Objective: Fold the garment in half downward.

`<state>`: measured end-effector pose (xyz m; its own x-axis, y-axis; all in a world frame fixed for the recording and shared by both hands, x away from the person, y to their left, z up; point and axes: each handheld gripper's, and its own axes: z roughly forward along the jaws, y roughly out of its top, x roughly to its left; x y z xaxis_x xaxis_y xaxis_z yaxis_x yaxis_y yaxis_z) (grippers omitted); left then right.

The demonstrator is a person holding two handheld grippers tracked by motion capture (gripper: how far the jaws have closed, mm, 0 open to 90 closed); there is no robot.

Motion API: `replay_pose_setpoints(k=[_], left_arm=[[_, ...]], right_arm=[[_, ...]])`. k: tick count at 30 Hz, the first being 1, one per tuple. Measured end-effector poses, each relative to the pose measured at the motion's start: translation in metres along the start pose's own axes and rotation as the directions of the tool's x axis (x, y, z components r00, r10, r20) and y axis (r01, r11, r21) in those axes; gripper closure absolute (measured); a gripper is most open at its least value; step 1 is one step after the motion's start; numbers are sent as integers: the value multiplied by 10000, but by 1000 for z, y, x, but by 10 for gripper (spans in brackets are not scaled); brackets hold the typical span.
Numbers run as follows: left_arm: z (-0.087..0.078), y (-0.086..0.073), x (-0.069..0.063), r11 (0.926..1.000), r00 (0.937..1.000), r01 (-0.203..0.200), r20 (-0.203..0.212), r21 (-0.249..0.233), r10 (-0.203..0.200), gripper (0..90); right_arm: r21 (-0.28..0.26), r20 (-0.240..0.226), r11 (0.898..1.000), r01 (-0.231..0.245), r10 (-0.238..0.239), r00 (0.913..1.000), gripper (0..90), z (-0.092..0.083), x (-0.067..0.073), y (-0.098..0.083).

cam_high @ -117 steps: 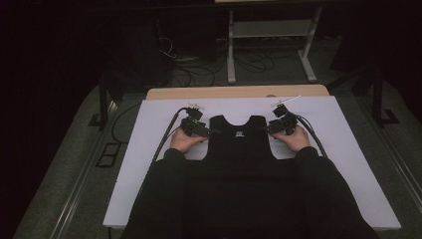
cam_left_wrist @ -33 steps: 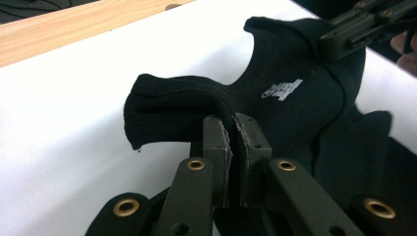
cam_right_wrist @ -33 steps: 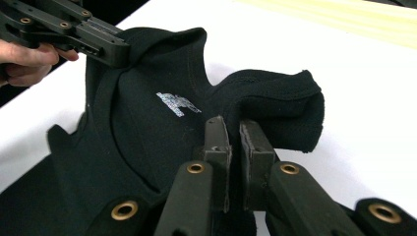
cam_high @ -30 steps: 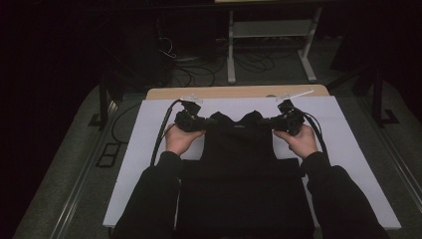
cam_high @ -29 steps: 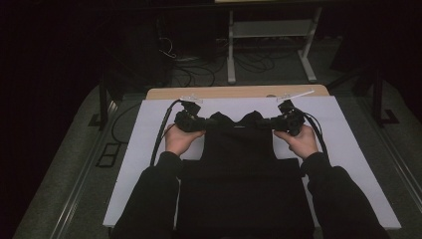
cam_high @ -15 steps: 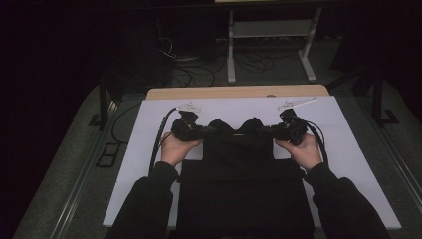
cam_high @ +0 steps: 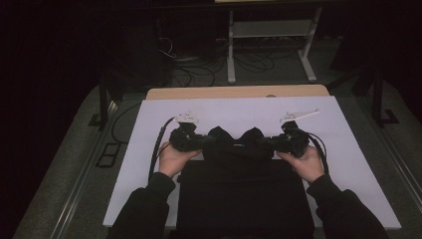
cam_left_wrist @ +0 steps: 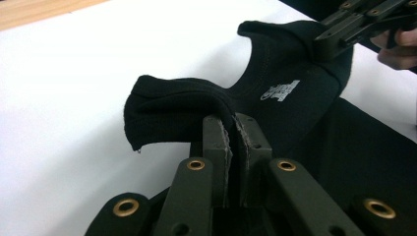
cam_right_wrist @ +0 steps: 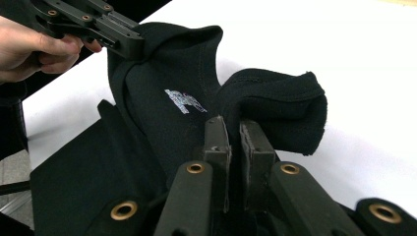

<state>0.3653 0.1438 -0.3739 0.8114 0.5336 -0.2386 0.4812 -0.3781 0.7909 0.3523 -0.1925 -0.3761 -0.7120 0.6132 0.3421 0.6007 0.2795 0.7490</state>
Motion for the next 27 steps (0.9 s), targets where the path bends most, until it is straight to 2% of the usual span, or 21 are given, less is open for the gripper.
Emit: replay_pose_setpoints(k=[8, 18, 27], left_arm=[[-2, -17, -9, 9999, 9993, 27, 381, -120, -22, 835], [-8, -24, -19, 9997, 9986, 56, 533, -227, -44, 835], [-19, -37, -30, 9992, 9955, 226, 929, -339, -193, 834]], right_arm=[[62, -80, 10000, 4, -3, 10000, 823, -3, 7, -11], [80, -271, 9999, -89, 92, 9996, 823, -9, 18, -24], [142, -488, 9998, -108, 115, 9987, 822, -15, 28, -36]])
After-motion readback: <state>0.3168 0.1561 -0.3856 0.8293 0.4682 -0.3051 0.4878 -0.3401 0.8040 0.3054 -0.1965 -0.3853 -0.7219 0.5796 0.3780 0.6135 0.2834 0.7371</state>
